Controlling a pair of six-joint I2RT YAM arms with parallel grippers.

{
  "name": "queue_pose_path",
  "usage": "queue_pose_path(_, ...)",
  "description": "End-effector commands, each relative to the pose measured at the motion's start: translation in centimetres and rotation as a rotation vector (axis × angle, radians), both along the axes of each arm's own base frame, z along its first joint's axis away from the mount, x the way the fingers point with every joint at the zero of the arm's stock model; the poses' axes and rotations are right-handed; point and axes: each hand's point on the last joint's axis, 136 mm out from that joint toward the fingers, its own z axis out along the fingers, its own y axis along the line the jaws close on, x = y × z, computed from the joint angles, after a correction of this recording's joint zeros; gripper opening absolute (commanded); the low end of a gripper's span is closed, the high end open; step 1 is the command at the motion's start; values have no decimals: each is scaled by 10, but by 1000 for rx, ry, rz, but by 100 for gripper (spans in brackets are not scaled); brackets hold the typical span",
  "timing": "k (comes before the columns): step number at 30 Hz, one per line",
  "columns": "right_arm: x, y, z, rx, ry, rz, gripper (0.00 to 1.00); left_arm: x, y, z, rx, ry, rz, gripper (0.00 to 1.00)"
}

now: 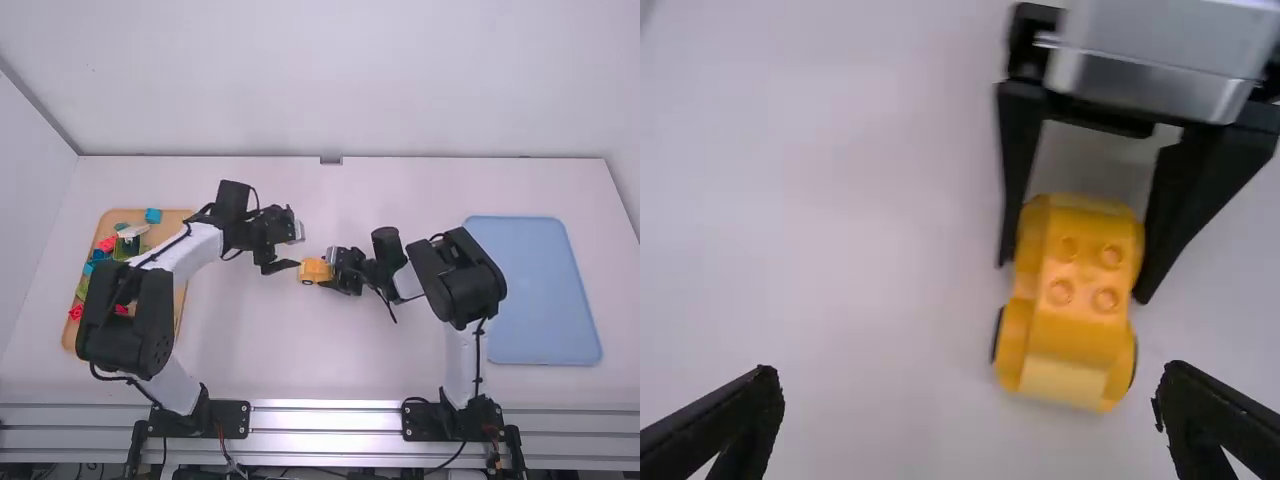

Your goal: Assemble lego blocks to make yellow taxi

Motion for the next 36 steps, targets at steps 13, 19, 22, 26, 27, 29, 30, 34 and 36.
queue_pose_path(13, 86, -80, 97, 133, 18, -466, 49, 17, 84, 50, -293, 31, 234, 99)
queue_pose_path(19, 105, -207, 133, 57, -47, -880, 48, 21, 86, 45, -252, 24, 254, 99)
queue_pose_path(22, 95, -280, 140, -2, -33, -1112, 44, 24, 87, 47, -254, 8, 259, 99)
queue_pose_path(26, 66, -379, 133, -86, 21, -1446, 44, 31, 90, 52, -282, 16, 304, 98)
queue_pose_path(27, 62, -389, 131, -86, 32, -1484, 44, 31, 90, 52, -285, 18, 306, 99)
queue_pose_path(29, 48, -416, 121, -67, 91, -1581, 45, 32, 88, 53, -285, 14, 301, 99)
queue_pose_path(30, 42, -422, 116, -59, 119, -1604, 45, 32, 88, 53, -285, 13, 301, 99)
queue_pose_path(34, 19, -455, 89, -19, 249, -1746, 45, 33, 88, 54, -285, 8, 300, 99)
queue_pose_path(36, 10, -471, 72, -9, 302, -1818, 45, 32, 88, 53, -285, 12, 302, 99)
